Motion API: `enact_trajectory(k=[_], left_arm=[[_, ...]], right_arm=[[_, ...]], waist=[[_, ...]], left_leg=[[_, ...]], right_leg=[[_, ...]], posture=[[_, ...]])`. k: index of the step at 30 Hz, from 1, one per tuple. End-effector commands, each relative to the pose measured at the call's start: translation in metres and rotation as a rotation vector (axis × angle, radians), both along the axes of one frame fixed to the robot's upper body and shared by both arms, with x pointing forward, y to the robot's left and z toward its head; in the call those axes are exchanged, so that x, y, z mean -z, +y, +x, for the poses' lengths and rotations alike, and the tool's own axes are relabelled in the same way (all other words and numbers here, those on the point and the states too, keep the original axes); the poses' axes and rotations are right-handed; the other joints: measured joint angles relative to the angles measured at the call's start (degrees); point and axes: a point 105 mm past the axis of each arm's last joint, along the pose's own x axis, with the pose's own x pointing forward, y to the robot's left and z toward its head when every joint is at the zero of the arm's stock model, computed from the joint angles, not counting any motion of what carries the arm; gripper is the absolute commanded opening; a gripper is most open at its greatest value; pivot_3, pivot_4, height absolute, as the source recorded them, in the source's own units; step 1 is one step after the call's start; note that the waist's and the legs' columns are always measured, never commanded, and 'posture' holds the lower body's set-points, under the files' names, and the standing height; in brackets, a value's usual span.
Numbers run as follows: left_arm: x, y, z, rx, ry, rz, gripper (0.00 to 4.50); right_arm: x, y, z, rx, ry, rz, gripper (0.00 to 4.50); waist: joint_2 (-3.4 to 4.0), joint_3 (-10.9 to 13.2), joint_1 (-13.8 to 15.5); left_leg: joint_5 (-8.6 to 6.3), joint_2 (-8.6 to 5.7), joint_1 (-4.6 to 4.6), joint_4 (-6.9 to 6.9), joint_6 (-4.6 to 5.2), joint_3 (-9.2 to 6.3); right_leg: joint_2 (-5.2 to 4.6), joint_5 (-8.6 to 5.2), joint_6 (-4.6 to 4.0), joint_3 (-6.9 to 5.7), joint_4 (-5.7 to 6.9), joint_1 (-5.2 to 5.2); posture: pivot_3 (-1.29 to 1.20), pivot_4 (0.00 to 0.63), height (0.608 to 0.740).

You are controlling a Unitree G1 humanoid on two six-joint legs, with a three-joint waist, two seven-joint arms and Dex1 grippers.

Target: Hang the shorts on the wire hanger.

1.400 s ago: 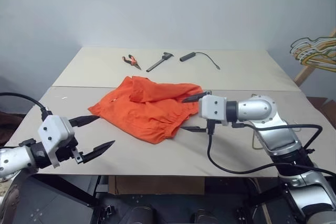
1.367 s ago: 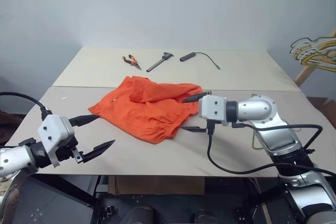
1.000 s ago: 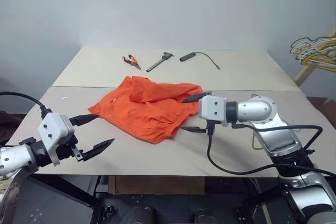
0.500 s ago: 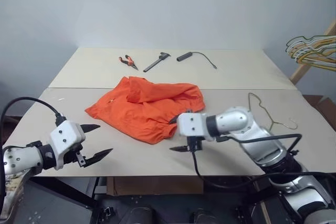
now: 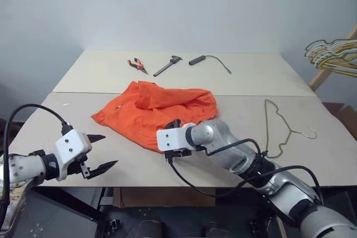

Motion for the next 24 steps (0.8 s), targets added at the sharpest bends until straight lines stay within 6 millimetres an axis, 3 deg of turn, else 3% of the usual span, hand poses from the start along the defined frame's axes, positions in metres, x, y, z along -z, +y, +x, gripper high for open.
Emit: enact_trajectory(k=[1, 6, 11, 16, 24], left_arm=[[-0.006, -0.004, -0.001, 0.020, -0.030, 0.009, 4.50], [-0.005, -0.003, -0.002, 0.010, -0.026, 0.010, 4.50], [-0.006, -0.002, 0.000, 0.007, -0.030, 0.013, 4.50], [-0.005, 0.003, 0.007, -0.003, -0.048, 0.043, 4.50], [0.003, 0.032, 0.024, 0.041, -0.063, 0.264, 4.50]], right_arm=[[-0.003, 0.003, 0.006, 0.000, -0.060, -0.025, 3.56], [0.009, -0.006, 0.013, 0.014, -0.096, -0.097, 1.86], [0.003, -0.008, 0.017, 0.016, -0.112, -0.081, 0.04], [-0.002, -0.022, 0.005, -0.114, -0.179, -0.097, 0.01], [-0.015, -0.069, -0.008, -0.263, -0.246, -0.064, 0.01]], waist=[[0.00, 0.0, -0.1], [-0.01, 0.0, -0.4], [-0.03, 0.0, -0.9], [-0.04, 0.0, -1.0], [-0.09, -0.1, -1.5]], left_leg=[[0.00, 0.01, 0.00, 0.00, -0.02, 0.00], [0.01, 0.07, 0.00, -0.03, -0.07, -0.03], [0.02, 0.12, 0.01, -0.05, -0.12, -0.06], [0.02, 0.11, 0.00, -0.08, -0.13, -0.12], [0.05, 0.10, 0.16, -0.24, -0.16, -0.14]], right_leg=[[0.00, 0.00, -0.01, -0.01, 0.01, -0.01], [0.07, -0.04, -0.07, -0.04, 0.05, -0.04], [0.12, -0.07, -0.13, -0.06, 0.09, -0.04], [0.13, -0.08, -0.14, -0.10, 0.05, -0.01], [0.14, -0.12, -0.21, -0.13, -0.02, 0.08]], posture=[[0.21, 0.000, 0.740], [0.21, 0.000, 0.740], [0.20, 0.000, 0.740], [0.19, 0.000, 0.740], [0.17, 0.000, 0.740]])
